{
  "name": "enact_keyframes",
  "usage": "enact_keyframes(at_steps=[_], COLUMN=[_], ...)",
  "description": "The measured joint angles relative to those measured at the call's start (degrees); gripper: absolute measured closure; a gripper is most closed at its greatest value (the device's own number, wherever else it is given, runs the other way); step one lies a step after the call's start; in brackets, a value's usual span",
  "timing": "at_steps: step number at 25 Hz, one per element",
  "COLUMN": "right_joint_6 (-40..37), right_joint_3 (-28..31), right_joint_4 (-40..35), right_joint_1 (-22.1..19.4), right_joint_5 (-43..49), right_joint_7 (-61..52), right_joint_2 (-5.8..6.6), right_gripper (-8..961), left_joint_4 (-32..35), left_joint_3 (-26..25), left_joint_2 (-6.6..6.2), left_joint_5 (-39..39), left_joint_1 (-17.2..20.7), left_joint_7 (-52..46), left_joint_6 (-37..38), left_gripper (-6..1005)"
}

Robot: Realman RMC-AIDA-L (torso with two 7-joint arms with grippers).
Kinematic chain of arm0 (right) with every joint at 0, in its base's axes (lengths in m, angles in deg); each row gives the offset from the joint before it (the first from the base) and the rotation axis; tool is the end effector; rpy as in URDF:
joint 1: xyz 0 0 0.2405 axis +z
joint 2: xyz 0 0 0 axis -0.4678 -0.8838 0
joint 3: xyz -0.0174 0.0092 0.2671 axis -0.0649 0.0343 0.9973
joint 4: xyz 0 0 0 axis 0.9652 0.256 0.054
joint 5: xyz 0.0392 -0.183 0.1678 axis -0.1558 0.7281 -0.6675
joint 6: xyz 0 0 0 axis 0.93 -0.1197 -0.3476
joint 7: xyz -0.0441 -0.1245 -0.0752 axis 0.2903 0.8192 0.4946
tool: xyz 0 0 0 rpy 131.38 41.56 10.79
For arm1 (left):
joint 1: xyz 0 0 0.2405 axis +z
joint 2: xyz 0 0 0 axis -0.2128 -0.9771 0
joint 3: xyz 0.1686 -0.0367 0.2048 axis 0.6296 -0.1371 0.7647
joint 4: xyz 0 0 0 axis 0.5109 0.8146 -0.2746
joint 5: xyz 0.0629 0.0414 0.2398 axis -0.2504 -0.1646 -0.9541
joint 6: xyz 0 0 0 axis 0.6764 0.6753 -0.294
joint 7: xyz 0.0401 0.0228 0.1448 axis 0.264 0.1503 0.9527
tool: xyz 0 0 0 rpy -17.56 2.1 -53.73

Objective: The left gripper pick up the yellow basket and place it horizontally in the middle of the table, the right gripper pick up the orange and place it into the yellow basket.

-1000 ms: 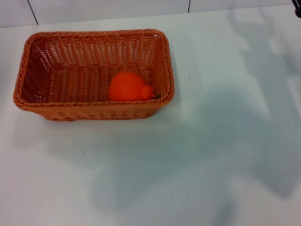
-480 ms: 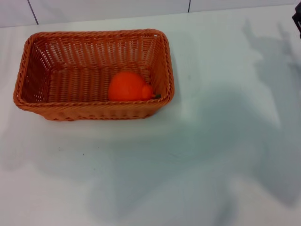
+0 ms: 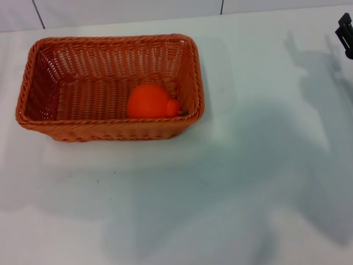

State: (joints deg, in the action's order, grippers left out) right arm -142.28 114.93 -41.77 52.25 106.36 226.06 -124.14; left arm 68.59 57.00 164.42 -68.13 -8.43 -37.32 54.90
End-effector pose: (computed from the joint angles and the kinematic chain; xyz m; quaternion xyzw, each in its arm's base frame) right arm 0.3844 0.3663 -0.0171 -0.3251 -0.5929 -0.6440 0.3579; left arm -0.3854 0.3894 0.1067 -0.6137 -0.2511 -0.3488 0.6623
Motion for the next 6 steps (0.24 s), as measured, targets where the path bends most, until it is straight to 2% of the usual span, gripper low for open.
enact_keyframes(at_steps=[6], right_joint_6=[-0.26], right_joint_3=[-0.63], right_joint_4=[0.00], right_joint_1=[-0.01], right_joint_5=[0.00], right_joint_7=[0.00], right_joint_2=[-0.06], right_gripper=[6], left_joint_4=[-1.44], left_joint_3=[0.25], left_joint_2=[-0.15], left_joint_5=[0.06], left_joint_1=[0.07], left_joint_7=[0.11], left_joint_6=[-0.31], left_gripper=[138])
